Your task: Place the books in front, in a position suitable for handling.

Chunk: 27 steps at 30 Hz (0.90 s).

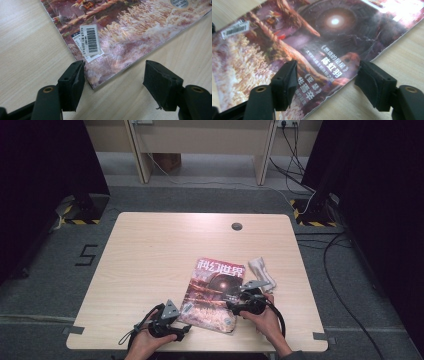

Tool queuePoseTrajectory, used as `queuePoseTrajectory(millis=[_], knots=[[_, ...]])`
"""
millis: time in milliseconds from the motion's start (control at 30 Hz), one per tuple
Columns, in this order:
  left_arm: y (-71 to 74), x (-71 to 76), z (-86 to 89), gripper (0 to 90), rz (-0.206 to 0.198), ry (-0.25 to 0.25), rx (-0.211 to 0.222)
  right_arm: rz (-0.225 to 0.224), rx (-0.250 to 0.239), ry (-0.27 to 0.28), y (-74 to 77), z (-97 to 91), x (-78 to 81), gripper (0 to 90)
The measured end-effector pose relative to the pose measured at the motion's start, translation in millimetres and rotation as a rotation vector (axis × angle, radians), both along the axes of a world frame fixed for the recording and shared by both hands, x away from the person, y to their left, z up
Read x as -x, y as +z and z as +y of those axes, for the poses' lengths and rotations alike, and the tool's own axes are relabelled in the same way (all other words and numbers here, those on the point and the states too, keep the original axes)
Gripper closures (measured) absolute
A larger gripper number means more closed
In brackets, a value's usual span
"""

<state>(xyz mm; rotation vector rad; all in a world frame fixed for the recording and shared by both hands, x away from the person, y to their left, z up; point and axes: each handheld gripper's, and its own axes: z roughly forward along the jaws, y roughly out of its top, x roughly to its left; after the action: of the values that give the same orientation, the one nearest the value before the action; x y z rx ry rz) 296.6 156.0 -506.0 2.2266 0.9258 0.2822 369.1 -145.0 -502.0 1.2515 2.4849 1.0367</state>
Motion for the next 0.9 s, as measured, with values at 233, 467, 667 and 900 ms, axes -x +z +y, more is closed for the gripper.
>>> queuePoseTrajectory(millis=[233,467,667,900], knots=[[-0.1,1.3,-7.3,32.9,0.006,-0.022,0.015,-0.036,0.047,-0.016,-0.9,6.0,-11.1,31.6],[-0.5,2.8,-17.6,30.2,0.000,-0.020,0.004,-0.051,0.052,-0.041,-1.8,8.9,-25.1,31.4],[-0.6,1.8,-20.7,29.8,-0.013,-0.008,-0.001,-0.059,0.059,-0.046,-1.7,9.8,-28.0,31.4],[-3.6,-9.8,-19.1,37.4,-0.049,0.027,-0.024,-0.058,0.062,-0.043,-1.5,10.1,-28.3,31.2]])
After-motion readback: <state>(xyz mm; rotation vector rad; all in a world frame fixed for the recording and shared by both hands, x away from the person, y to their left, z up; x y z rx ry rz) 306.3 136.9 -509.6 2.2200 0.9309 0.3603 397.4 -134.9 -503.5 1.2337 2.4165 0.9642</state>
